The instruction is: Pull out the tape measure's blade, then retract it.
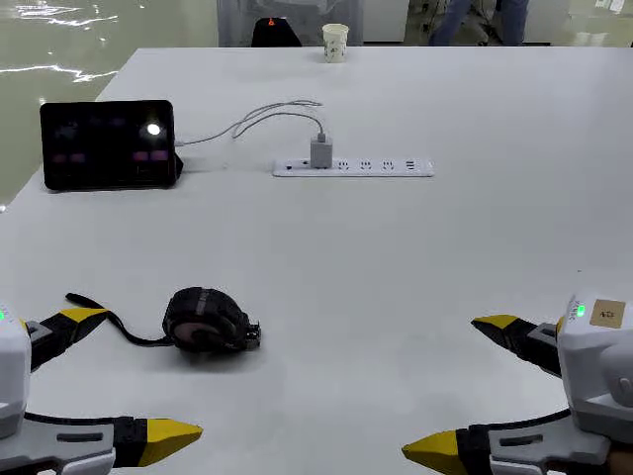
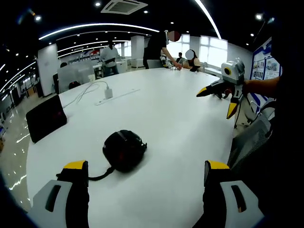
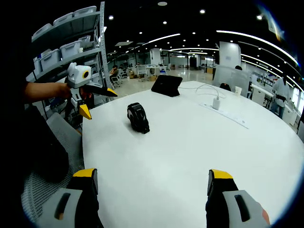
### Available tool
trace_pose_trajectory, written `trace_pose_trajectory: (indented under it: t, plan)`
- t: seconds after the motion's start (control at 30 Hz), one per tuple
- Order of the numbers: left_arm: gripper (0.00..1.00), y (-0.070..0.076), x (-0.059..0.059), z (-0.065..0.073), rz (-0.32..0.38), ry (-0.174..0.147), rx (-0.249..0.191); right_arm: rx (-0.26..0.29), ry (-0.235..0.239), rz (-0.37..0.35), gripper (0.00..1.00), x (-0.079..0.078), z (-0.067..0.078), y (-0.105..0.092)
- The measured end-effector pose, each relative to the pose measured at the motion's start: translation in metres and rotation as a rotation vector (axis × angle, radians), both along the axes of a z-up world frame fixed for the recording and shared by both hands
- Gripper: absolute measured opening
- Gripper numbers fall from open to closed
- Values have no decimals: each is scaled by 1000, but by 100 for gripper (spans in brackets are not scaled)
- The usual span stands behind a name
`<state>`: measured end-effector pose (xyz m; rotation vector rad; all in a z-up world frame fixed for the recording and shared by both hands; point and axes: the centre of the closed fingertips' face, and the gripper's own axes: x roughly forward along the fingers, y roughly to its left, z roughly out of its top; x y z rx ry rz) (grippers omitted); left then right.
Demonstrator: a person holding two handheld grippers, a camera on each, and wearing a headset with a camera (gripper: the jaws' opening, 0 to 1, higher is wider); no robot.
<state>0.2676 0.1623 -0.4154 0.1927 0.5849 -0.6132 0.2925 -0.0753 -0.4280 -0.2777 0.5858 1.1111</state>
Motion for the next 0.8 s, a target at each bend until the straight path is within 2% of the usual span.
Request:
trace_pose_trajectory:
  t: [0.47, 0.8]
  plan:
    - [98, 3, 20, -3, -49, -1, 8, -12, -17, 91, 92, 17, -5, 16]
    - [93, 7, 27, -7, -94, 20, 33, -34, -29, 173, 88, 26, -13, 31]
